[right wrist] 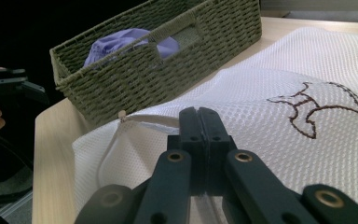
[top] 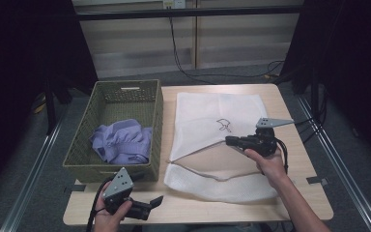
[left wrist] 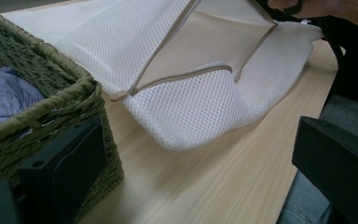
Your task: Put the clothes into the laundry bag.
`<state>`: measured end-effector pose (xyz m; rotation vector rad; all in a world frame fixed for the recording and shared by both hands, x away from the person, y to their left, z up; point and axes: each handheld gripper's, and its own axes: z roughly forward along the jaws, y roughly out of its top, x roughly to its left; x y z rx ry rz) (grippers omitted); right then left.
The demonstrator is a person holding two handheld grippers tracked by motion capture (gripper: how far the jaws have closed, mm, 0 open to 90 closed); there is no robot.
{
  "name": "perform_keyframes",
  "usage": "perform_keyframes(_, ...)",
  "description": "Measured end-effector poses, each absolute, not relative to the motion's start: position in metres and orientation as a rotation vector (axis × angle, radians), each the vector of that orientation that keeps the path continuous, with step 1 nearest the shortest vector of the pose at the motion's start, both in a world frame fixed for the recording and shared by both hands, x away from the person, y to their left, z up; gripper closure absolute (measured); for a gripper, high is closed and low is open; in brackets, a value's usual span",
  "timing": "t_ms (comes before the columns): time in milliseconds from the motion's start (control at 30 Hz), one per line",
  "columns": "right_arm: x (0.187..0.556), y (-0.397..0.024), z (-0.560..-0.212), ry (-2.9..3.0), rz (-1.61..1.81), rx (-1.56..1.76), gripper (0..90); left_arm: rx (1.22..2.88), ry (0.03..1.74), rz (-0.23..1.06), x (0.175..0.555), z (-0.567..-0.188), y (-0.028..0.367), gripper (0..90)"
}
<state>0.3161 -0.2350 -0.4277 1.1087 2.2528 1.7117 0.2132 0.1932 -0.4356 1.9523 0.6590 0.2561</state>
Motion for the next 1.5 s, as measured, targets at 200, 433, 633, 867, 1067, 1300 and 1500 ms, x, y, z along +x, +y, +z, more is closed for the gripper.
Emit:
perform_keyframes(200,0.318,-0.236,-0.421,2.214,1.766,1.094,90.0,1.956,0.653,0.25,0.213,-0.435,0.193,2.7)
perform_keyframes(433,0.317,-0.234,-0.418,2.144,1.792,1.088,90.0,1.951,0.66,0.257,0.21,-0.433,0.195,3.0)
perform_keyframes(633,0.318,-0.236,-0.417,2.119,1.805,1.113,90.0,1.935,0.689,0.257,0.21,-0.427,0.201,3.2)
perform_keyframes(867,0.318,-0.236,-0.418,2.123,1.798,1.115,90.0,1.907,0.727,0.287,0.216,-0.406,0.219,3.3)
perform_keyframes(1067,0.319,-0.235,-0.418,2.135,1.787,1.11,90.0,1.929,0.738,0.266,0.23,-0.39,0.238,2.9)
perform_keyframes(1300,0.32,-0.234,-0.42,2.148,1.782,1.11,90.0,1.944,0.8,0.317,0.255,-0.378,0.251,2.8)
perform_keyframes(1500,0.321,-0.234,-0.421,2.154,1.782,1.105,90.0,1.953,0.855,0.327,0.285,-0.373,0.262,5.1)
